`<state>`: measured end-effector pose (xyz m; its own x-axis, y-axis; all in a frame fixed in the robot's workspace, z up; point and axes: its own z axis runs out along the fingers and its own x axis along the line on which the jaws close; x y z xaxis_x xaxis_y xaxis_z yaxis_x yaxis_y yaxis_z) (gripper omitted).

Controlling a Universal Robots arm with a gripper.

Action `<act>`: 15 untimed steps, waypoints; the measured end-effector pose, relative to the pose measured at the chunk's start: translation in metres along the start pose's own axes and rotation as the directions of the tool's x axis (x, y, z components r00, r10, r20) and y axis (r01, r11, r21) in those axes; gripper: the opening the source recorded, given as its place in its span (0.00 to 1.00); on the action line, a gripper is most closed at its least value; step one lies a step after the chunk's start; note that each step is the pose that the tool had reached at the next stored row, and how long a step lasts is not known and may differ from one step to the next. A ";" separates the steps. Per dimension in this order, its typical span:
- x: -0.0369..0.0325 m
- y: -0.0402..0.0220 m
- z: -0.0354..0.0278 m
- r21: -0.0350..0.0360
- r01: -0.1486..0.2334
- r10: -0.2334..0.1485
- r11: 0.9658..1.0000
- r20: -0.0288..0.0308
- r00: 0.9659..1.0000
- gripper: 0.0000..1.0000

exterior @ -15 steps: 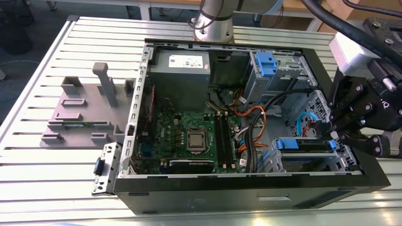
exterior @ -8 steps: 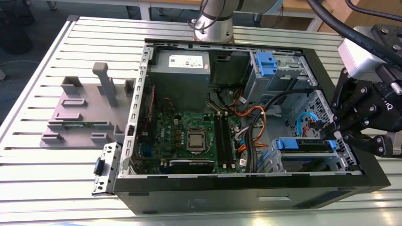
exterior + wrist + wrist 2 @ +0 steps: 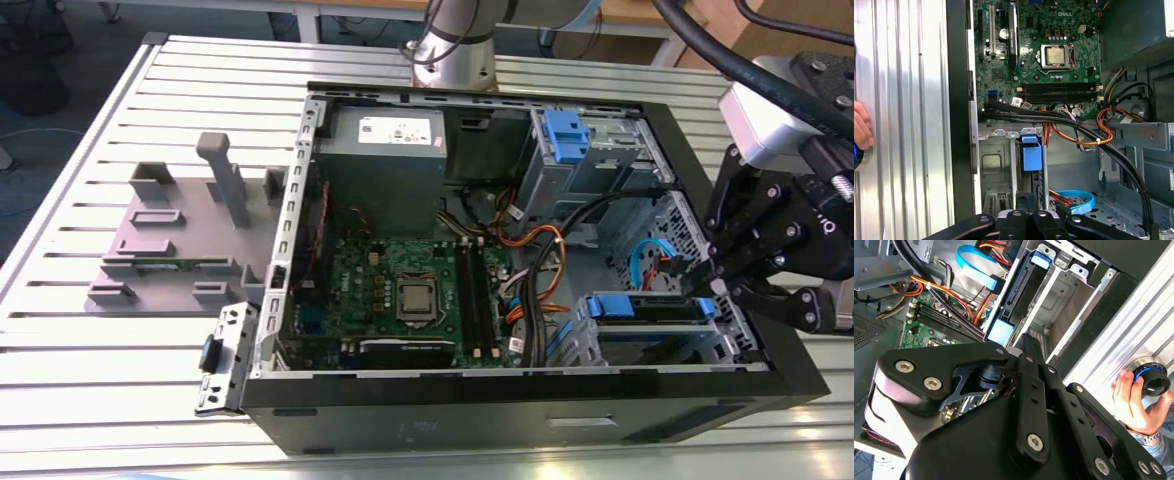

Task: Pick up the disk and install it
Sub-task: 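Insert the first disk wire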

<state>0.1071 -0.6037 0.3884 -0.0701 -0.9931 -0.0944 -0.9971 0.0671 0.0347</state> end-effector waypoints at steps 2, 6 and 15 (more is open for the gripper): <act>0.0001 -0.0013 0.0005 0.000 0.000 0.000 1.000 0.001 1.000 0.11; 0.0000 -0.0016 0.0004 -0.001 0.000 0.000 1.000 0.005 1.000 0.11; 0.0000 -0.0016 0.0004 -0.001 0.000 0.000 1.000 0.007 1.000 0.24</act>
<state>0.1087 -0.6037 0.3879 -0.0703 -0.9924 -0.1011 -0.9971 0.0670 0.0354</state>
